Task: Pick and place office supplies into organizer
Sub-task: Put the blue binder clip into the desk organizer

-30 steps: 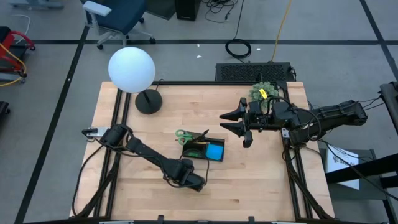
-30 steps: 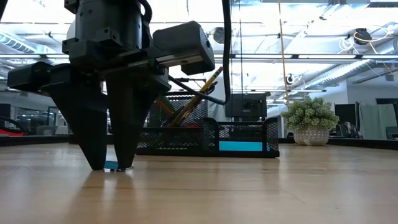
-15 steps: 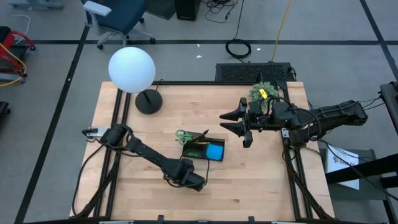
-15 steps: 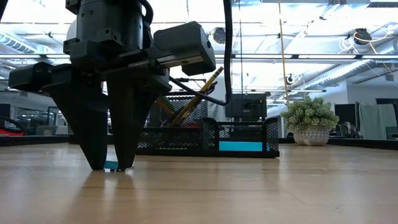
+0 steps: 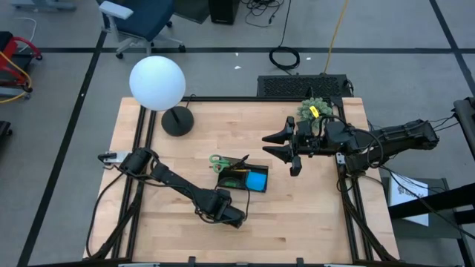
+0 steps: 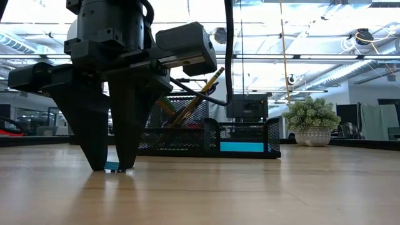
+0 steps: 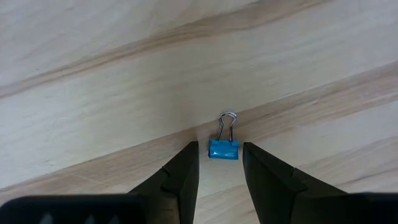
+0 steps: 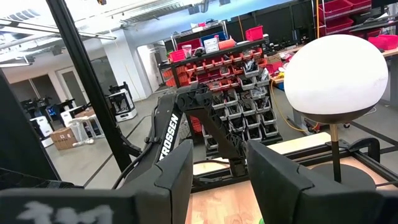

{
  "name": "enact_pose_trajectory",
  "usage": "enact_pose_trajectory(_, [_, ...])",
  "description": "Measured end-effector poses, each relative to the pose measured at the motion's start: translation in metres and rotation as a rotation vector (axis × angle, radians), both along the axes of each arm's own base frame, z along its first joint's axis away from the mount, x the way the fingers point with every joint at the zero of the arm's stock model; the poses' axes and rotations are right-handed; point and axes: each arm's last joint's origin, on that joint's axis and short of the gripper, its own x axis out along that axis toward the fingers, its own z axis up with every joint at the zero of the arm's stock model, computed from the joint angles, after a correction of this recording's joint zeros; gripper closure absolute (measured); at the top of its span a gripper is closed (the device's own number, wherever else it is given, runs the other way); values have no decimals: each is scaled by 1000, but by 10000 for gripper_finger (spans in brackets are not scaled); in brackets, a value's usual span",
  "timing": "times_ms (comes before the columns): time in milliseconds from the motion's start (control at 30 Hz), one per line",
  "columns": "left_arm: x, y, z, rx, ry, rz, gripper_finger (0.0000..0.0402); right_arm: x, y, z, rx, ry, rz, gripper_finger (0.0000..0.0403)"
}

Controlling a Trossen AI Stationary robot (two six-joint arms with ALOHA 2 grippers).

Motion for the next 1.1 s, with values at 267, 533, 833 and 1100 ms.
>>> enact_pose_trajectory(267, [0,1,0,1,6,7,273,0,0,0,0,0,0,264])
enact_pose_trajectory(533, [0,2,0,4,13,17,293,0,0,0,0,0,0,264])
enact_pose_trajectory(833, [0,2,0,8,12,17,358,0,0,0,0,0,0,264])
enact_pose_trajectory(1100, [-1,2,0,8,13,19,347,0,0,0,0,0,0,264])
